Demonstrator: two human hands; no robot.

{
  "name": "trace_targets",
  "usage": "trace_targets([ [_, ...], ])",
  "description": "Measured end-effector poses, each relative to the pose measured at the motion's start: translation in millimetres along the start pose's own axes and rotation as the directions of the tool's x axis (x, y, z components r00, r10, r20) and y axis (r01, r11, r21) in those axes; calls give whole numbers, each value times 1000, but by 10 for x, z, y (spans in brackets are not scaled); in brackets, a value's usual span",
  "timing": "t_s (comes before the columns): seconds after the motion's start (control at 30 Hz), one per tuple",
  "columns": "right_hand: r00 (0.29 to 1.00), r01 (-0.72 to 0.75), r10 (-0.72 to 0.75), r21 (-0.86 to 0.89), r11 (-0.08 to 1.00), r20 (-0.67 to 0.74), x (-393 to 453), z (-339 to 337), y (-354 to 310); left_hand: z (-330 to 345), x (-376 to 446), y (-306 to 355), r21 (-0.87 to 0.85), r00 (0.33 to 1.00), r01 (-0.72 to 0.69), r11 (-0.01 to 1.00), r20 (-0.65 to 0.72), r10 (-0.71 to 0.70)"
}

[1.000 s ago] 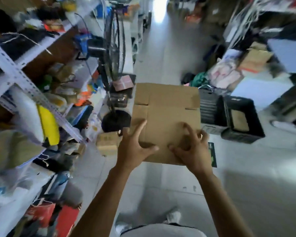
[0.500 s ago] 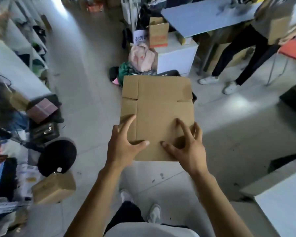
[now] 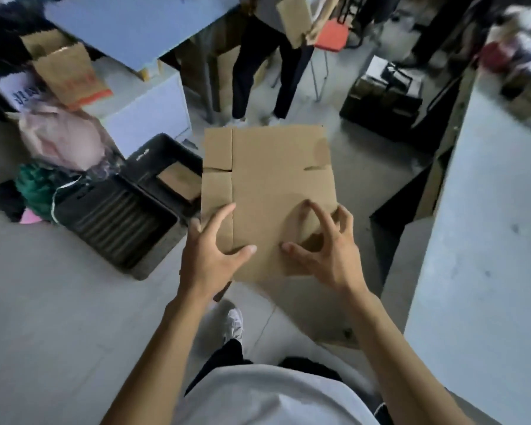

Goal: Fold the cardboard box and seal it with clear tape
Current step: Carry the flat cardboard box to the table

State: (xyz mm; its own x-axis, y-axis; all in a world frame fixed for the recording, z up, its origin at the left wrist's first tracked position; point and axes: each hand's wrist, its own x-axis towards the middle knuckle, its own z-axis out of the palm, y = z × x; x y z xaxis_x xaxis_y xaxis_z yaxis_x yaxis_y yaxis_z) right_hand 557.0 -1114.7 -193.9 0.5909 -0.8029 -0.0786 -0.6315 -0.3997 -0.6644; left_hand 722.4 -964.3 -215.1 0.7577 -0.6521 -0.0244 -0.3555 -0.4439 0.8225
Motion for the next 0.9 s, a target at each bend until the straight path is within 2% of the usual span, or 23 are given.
trace_targets([
  [0.23,969,-141,156,90,986,-192,784,-204,113,350,1288,447,64,968,-197,978,171,183],
  [0.4,927,-232,269,167,958,-260,1305,-376,423,847,1994,801,113,926,-287,951,286,245],
  [0.63,868,-304,375,249,920,-325,2241,-808,1060,1777,2942,1464,126,876,-343,931,401,268],
  [0.9,840,-340,393,203,918,-374,3244,-1599,1591,2735,3801,2216,80,844,-373,924,444,302],
])
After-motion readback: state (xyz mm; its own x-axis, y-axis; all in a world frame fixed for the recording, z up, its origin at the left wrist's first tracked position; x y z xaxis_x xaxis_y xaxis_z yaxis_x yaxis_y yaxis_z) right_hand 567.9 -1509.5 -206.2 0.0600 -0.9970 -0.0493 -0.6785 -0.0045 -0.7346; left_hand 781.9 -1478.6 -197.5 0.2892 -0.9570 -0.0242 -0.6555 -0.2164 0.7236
